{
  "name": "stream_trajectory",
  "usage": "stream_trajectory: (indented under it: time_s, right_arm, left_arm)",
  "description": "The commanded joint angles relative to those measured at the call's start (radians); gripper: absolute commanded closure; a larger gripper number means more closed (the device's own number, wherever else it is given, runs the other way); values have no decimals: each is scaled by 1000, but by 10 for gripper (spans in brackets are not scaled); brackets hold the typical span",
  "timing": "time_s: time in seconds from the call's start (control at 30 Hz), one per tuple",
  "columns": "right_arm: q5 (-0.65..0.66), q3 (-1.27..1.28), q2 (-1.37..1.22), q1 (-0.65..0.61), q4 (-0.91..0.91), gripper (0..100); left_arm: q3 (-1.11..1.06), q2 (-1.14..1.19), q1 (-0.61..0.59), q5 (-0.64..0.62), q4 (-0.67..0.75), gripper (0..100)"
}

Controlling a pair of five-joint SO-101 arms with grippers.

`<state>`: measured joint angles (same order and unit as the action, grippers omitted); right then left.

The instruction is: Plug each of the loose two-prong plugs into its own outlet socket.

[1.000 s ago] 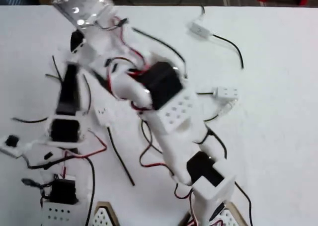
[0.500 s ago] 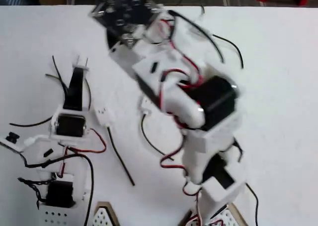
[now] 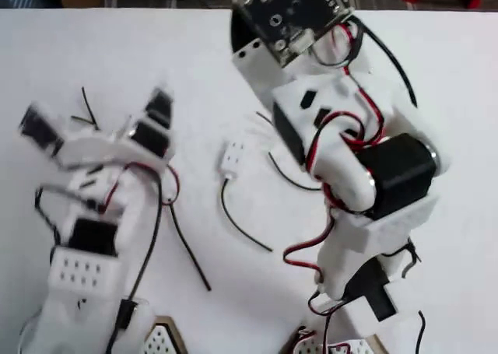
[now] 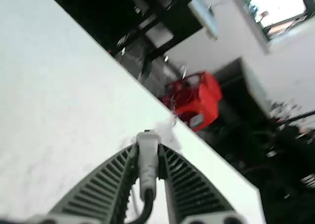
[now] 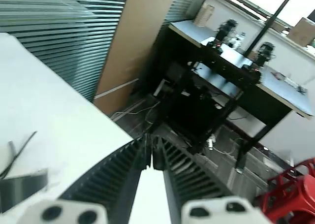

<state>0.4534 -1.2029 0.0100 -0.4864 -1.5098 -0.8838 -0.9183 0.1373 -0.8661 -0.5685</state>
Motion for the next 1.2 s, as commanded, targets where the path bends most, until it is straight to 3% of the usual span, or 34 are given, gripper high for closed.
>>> stream_trajectory:
  time_s: [0.0,0.13,0.3,0.43,0.6,0.8,0.97,1.07,1.17]
  right_arm:
    - [9,2,12,96,39,979]
    - [9,2,-36,163,44,979]
    - [8,2,-154,257,-61,979]
    - [5,8,-226,351,-222,979]
    - [-147,350,-213,527,-211,980]
    - [-150,717,-200,532,-209,980]
    - [-157,974,-208,535,-159,980]
    - [-158,1125,-205,526,-68,980]
    - [-161,1246,-208,512,-1,980]
  left_arm:
    - [245,174,64,121,-230,973]
    - [414,317,74,126,-445,974]
    - [453,406,67,61,-560,976]
    - [457,407,91,-57,-554,976]
    - [448,418,113,-77,-471,976]
    - [448,437,119,-255,-368,976]
    - [499,650,134,-354,-276,976]
    - [638,817,166,-413,-339,976]
    - [850,967,203,-483,-526,976]
